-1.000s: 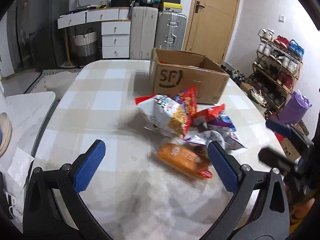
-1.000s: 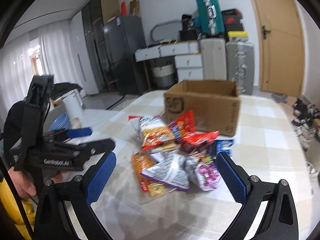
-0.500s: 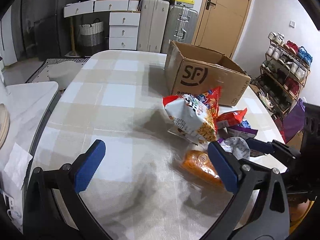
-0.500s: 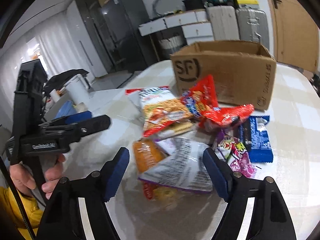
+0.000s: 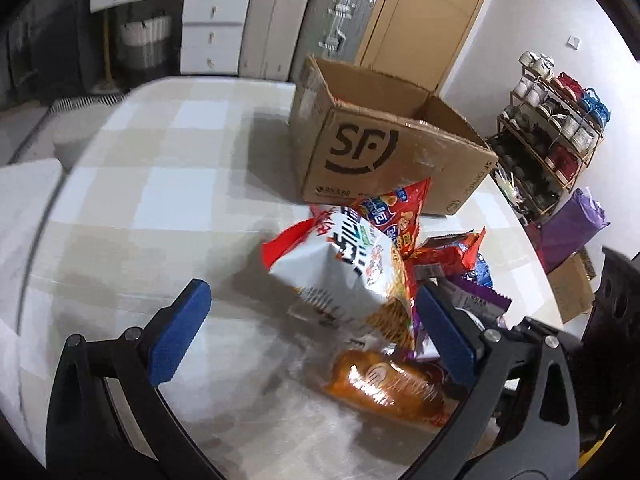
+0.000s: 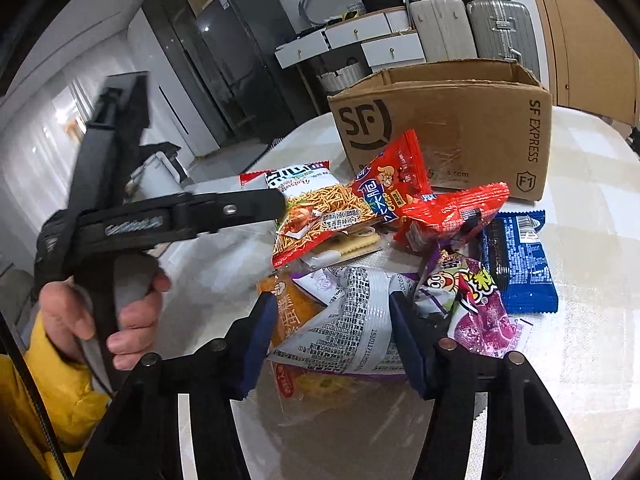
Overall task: Organize snacks
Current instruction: 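Move both tools back to the snack pile and grasp the white chip bag with the left gripper, then grasp the white-and-purple chip bag with the right gripper and lift it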
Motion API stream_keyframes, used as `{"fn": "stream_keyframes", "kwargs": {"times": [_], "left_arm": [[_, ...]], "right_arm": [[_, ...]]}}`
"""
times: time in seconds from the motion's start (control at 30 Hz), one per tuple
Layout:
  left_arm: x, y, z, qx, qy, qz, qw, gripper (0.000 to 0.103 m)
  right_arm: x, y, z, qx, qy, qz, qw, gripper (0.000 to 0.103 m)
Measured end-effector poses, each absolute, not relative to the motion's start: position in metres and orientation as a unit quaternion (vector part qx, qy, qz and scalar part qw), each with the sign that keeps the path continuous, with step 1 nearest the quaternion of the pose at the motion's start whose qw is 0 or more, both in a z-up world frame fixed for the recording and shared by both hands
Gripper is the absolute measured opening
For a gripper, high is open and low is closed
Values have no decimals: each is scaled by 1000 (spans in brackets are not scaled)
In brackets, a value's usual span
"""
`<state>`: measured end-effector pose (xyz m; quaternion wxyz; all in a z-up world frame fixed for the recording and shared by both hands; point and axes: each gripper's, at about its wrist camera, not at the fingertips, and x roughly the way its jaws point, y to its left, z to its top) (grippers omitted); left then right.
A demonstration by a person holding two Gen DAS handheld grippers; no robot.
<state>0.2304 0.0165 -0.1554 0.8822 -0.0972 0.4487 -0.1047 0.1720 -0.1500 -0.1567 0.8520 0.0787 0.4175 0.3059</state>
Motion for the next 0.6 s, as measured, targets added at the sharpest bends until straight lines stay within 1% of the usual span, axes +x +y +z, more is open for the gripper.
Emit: {"fn": "stream_keyframes", "kwargs": {"times": [0.17, 0.23, 0.27, 0.3, 0.33, 0.37, 0.4, 0.6], "left_arm": [[246, 2, -167, -110, 468, -123, 868, 102], [252, -3, -171, -110, 471, -125, 866, 100], [254, -5, -172, -111, 470, -126, 866, 94], [257, -6, -174, -111, 473, -124, 865, 82], [259, -7, -176, -112, 477, -125, 863, 77], [260, -8, -178, -116, 481, -131, 859, 69], [260, -9, -180, -119, 485, -134, 856, 57], [248, -1, -180, -122, 473, -127, 863, 48]], "right_arm": [[167, -166, -159, 110, 408, 321, 848, 57], [166, -168, -159, 115, 403, 325, 848, 57], [165, -168, -160, 118, 403, 327, 847, 57], [163, -168, -160, 120, 402, 329, 846, 57], [162, -170, -160, 126, 400, 330, 845, 57], [161, -172, -160, 135, 400, 334, 843, 57], [162, -175, -160, 142, 400, 336, 840, 57], [158, -181, -156, 158, 389, 342, 840, 55]]}}
